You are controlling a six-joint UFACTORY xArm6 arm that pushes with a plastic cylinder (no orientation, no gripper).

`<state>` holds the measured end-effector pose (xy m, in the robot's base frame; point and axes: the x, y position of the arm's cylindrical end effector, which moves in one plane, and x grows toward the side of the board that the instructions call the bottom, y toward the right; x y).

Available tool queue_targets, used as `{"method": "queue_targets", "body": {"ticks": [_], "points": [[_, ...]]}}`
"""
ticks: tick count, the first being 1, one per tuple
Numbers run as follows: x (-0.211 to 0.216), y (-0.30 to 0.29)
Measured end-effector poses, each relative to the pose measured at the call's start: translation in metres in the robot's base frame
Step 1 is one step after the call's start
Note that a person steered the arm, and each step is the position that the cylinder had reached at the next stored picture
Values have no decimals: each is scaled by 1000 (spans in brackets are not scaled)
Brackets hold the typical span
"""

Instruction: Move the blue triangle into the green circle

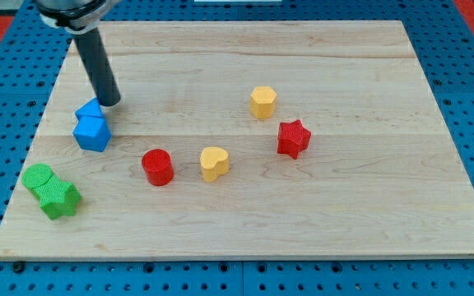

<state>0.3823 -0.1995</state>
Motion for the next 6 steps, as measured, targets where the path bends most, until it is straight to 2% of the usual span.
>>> {"method": "queue_targets", "body": {"ticks": [2,3,4,5,6], "points": [[85,-8],[69,-6],[64,21],[99,15],[83,10]]}}
